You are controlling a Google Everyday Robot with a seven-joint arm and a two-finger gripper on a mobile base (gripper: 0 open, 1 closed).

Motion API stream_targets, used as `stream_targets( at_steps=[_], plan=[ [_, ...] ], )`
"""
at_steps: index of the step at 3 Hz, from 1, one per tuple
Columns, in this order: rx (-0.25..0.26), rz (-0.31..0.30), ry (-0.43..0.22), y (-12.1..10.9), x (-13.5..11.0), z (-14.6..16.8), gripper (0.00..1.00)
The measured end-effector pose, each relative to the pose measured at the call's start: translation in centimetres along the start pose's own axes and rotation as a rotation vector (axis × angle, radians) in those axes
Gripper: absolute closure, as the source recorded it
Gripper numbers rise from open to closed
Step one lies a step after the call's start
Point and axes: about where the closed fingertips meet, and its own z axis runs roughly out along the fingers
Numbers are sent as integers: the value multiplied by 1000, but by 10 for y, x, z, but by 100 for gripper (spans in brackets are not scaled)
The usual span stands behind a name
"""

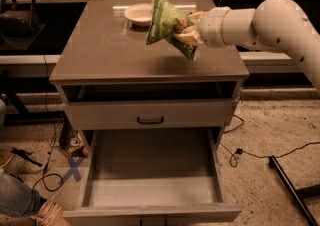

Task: Pick green jalapeno chip bag from middle drawer and place on counter

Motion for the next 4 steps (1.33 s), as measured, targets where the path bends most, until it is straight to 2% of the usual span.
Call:
stream_targets(
  at_steps=[1,2,3,4],
  plan=[
    [-48,22,14,0,2,36,28],
    [-78,53,18,4,10,57,5],
    [-94,76,25,5,20,62,0],
    [-93,80,25,5,21,59,0]
  ],
)
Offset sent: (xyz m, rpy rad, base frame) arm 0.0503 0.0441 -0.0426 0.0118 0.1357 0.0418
